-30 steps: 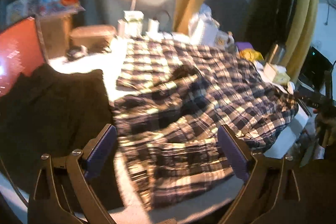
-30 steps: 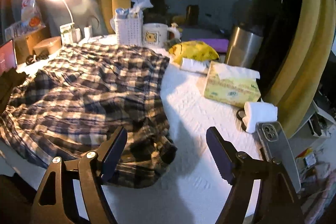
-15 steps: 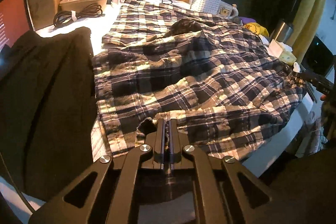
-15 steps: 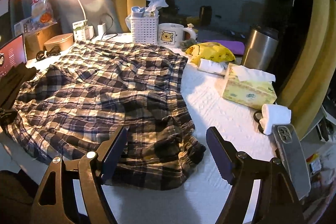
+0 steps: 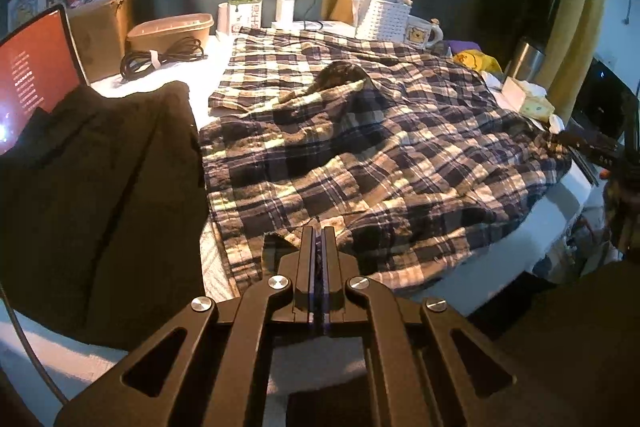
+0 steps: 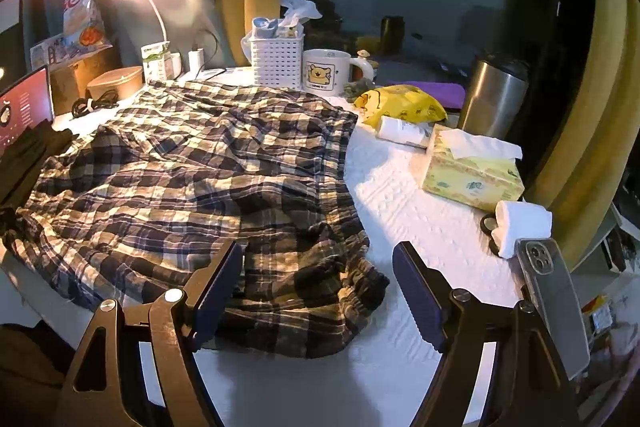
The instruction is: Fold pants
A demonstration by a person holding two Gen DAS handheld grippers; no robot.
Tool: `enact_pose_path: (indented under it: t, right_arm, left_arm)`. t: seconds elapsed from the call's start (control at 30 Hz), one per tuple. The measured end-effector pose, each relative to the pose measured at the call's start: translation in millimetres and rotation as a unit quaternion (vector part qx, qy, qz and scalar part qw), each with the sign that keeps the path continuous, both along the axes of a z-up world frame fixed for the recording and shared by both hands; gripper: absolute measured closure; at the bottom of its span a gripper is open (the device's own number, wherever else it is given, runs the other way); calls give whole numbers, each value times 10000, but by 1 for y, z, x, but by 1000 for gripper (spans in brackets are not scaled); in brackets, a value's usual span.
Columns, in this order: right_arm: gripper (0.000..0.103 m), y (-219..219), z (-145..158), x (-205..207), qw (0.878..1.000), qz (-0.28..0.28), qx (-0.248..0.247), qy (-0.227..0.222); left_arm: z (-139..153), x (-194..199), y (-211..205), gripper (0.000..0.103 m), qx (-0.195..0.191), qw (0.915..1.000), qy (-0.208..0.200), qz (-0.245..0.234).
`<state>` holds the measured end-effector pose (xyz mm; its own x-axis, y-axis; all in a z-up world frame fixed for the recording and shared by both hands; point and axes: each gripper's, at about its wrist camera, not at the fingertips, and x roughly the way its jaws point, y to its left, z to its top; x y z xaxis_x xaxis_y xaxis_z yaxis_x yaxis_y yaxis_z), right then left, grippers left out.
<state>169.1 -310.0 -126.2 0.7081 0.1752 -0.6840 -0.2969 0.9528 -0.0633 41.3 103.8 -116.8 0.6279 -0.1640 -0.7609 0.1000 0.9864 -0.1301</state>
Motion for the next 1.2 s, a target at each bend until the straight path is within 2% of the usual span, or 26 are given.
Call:
enact_pose_path:
  t: [0.2,0.33,0.43,0.57,0.63,0.67,0.7,0.73,0.77,0.8,0.9,1.0,1.2]
  right_arm:
    - [24,-7,4,-3,9999,-108,-19,-44]
    - [24,-12,1,-2,9999,-170,-20,13]
    - [24,-14,-3,-2,9998,-193,5,53]
    - [24,-15,-12,2,9994,-284,22,186]
    - [24,-15,-13,1,9995,-249,17,178]
    - [24,-15,-12,2,9996,-249,10,166]
    - [24,-16,-12,2,9995,-272,10,150]
    - [24,-18,-11,4,9994,-313,23,137]
    - [24,-20,-11,5,9992,-367,44,126]
    - [24,-23,-11,7,9988,-474,86,106]
    - [24,-28,-11,10,9974,-648,315,84]
    - [24,-26,-12,10,9973,-578,452,89]
    - [24,-19,-3,17,9981,-442,436,-15]
  left_arm:
    - [4,-15,5,102,-72,9998,184,14]
    - [-9,-29,2,102,-156,9977,656,-106]
    - [-26,-38,-13,102,-3,9950,976,-219]
    - [-15,-39,-21,101,-95,9945,969,-386]
    - [-4,-37,-14,100,30,9952,921,-335]
    - [0,-36,-9,94,69,9956,885,-284]
    - [5,-35,-2,76,102,9964,825,-177]
    - [11,-34,5,63,90,9974,714,-11]
    - [16,-34,14,38,20,9980,607,155]
    - [19,-34,21,23,-61,9983,521,254]
    - [30,-26,35,9,-94,9986,143,496]
    - [30,-1,38,9,167,9981,-135,577]
    - [20,70,31,9,630,9975,-218,223]
